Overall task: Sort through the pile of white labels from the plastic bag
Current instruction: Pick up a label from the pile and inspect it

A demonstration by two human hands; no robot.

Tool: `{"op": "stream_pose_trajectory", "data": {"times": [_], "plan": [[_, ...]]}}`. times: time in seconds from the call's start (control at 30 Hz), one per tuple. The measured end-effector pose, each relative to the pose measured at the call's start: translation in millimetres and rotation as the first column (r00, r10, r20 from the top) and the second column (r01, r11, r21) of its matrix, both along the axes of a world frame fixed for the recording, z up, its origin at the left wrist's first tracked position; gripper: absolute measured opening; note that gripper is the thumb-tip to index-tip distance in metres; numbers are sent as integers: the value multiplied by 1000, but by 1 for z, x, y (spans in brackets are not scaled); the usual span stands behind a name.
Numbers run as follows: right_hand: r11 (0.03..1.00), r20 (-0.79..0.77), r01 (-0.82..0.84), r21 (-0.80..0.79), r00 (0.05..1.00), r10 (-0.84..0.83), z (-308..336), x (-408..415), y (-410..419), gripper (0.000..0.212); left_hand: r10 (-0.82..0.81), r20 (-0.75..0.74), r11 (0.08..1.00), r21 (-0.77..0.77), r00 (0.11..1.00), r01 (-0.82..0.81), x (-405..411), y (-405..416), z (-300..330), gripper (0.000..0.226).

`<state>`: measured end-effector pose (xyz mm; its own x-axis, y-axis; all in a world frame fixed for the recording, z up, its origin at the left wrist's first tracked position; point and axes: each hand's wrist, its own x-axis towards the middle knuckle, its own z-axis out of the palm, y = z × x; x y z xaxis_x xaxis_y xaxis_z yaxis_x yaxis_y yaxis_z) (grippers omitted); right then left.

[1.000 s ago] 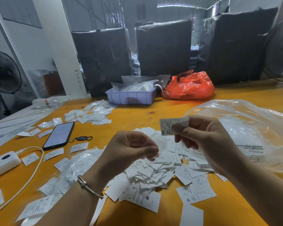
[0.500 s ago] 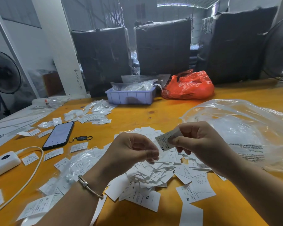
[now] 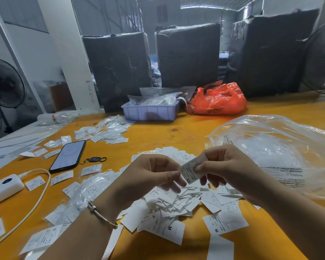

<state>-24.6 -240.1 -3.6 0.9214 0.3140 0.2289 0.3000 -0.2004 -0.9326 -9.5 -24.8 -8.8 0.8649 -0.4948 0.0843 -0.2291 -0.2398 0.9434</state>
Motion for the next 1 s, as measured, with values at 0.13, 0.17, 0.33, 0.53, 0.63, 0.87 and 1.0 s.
{"op": "stream_pose_trajectory", "data": {"times": [0.13, 0.17, 0.33, 0.53, 0.63, 0.87, 1.0], "plan": [[1000, 22, 6, -18, 1000, -5, -2, 0, 1, 24, -55, -19, 998, 35, 998, 56, -1, -1, -1, 12], [1000, 42, 21, 15, 999, -22, -3, 1, 1, 22, -62, -23, 997, 42, 998, 63, 0, -1, -1, 13], [966, 186, 136, 219, 966, -178, -1, 3, -3, 7, -21, 21, 999, 34, 1000, 20, 0, -2, -2, 15], [950, 542, 286, 124, 783, -307, 1, -4, -4, 62, 121, 201, 988, -116, 972, -99, -5, -6, -2, 27], [924, 651, 382, -16, 705, -281, 2, -3, -3, 34, 152, 268, 981, -161, 951, -111, -8, -8, -1, 31], [979, 513, 127, -160, 858, -28, -3, -4, 6, 19, 111, 293, 986, -155, 950, -68, -11, -9, 2, 32], [977, 519, 159, -142, 852, -63, -5, -1, 4, 6, 45, 258, 998, -50, 965, -33, -10, -8, 1, 35]]}}
